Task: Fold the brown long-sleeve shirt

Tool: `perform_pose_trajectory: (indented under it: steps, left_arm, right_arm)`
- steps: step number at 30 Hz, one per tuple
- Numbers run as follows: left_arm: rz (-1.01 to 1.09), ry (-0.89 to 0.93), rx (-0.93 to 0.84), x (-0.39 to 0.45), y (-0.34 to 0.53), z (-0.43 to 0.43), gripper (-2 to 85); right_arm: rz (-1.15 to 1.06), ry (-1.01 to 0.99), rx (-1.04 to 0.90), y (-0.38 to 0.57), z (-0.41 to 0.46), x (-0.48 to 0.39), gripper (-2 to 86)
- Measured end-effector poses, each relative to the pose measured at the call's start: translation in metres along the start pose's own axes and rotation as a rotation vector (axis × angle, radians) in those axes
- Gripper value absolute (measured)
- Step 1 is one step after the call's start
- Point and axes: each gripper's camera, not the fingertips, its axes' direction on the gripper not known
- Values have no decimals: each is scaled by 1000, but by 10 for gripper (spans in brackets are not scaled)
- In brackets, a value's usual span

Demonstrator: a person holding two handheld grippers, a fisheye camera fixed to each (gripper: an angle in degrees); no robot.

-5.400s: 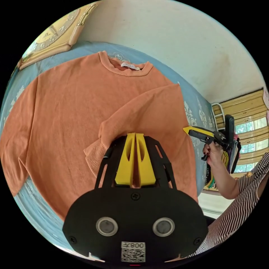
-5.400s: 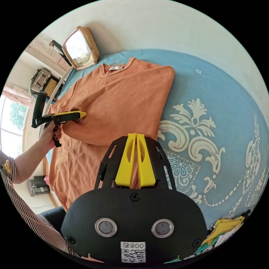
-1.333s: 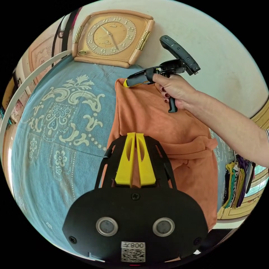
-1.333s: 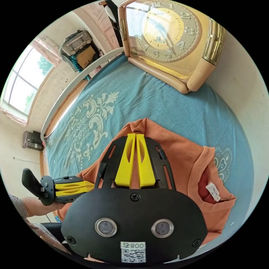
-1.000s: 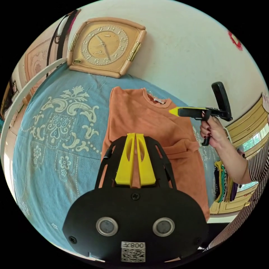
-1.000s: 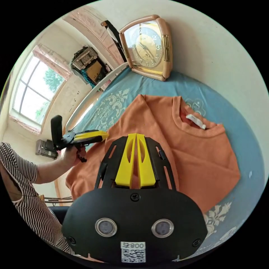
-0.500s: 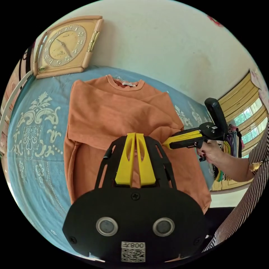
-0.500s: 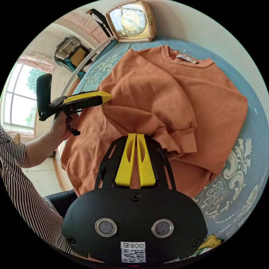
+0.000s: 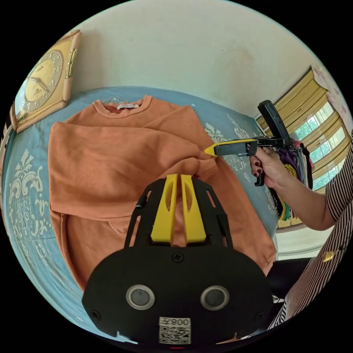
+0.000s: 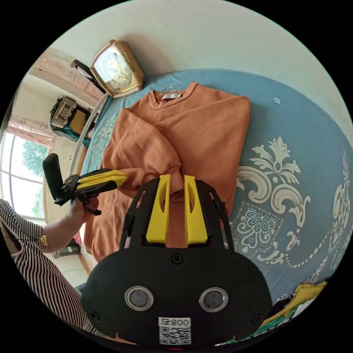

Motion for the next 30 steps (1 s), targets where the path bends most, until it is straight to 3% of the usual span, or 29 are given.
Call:
perform_pose_trajectory:
  steps: [3,7,12,14,19,21,24,30]
  left_arm:
    - [-6,24,-35,0,9,6,4]
    - [17,81,-55,-3,26,3,2]
    - [-8,102,-118,-12,43,15,2]
    - [-10,102,-105,-14,52,8,2]
    - [11,91,-10,-13,76,-16,2]
    - [-13,80,-62,-17,84,-11,2]
    - [-76,129,-92,-32,101,-8,2]
    - [-254,151,-34,-69,167,-63,3]
  right_arm:
    - [9,-56,-108,3,21,13,64]
    - [-40,-79,-11,12,-11,12,44]
    - [-25,-54,-134,21,14,37,40]
    - [35,-133,-55,35,1,52,29]
    - [20,-82,123,63,-39,35,8]
    - [-70,-125,87,67,-29,16,5]
    - [-148,-25,-149,74,28,1,2]
    - [-90,-100,-48,109,2,18,2]
